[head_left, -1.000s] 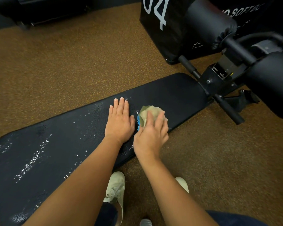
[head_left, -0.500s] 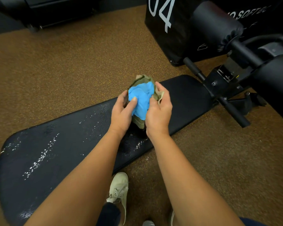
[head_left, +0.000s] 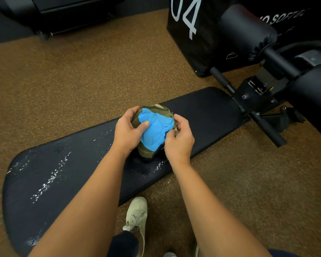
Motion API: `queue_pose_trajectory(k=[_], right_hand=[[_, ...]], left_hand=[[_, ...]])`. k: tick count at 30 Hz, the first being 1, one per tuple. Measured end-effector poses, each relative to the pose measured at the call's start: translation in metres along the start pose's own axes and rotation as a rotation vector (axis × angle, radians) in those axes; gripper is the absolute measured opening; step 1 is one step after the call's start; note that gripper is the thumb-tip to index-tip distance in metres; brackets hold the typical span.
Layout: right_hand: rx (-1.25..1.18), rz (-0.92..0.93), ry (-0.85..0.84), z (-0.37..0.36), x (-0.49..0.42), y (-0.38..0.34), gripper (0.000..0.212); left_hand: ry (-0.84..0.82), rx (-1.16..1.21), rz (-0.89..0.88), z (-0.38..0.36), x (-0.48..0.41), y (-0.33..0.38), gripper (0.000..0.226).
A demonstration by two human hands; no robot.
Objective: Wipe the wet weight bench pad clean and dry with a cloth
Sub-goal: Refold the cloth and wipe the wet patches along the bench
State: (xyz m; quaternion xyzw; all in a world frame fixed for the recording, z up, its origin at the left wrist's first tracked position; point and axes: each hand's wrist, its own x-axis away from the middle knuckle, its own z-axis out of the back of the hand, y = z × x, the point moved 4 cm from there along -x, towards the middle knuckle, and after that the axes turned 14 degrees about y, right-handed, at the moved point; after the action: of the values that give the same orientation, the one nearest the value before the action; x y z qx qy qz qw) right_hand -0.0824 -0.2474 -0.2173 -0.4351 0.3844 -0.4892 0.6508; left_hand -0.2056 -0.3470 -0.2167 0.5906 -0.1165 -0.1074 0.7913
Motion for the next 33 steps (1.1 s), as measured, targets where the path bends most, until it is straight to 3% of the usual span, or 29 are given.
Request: queue_pose_trajectory(k=[4,11,14,16,20,29,33], right_hand=[[0.138,0.117,-0.065,-0.004,0.007,0.004,0.042],[0.425,0.425,-0.064,-0.011,0.017,0.009,0.040],[0.493,0.507,-0.005,-0.009,0.021,0.014,0.038],[0.520,0.523,0.035,-0.006,0.023,0.019,0.033],[0.619,0.561,-0.018,-0.004,0.028,0.035,0.046],[0.785,0.566,-0.183,-0.005,0.028,0.052,0.061],[0.821,0.556,-0.228,-0.009,0.028,0.055,0.062]], left_hand=[[0.037,-0.266,-0.206,0.000,-0.004,-0.002,0.061],[0.227,-0.811,-0.587,-0.009,0.011,-0.003,0.049],[0.141,-0.875,-0.691,-0.028,0.020,-0.004,0.037],[0.007,-0.845,-0.679,-0.039,0.023,-0.010,0.046],[-0.176,-0.957,-0.577,-0.045,0.024,-0.027,0.070],[-0.146,-1.120,-0.542,-0.049,0.021,-0.040,0.055],[-0.245,-1.156,-0.675,-0.047,0.016,-0.041,0.064]])
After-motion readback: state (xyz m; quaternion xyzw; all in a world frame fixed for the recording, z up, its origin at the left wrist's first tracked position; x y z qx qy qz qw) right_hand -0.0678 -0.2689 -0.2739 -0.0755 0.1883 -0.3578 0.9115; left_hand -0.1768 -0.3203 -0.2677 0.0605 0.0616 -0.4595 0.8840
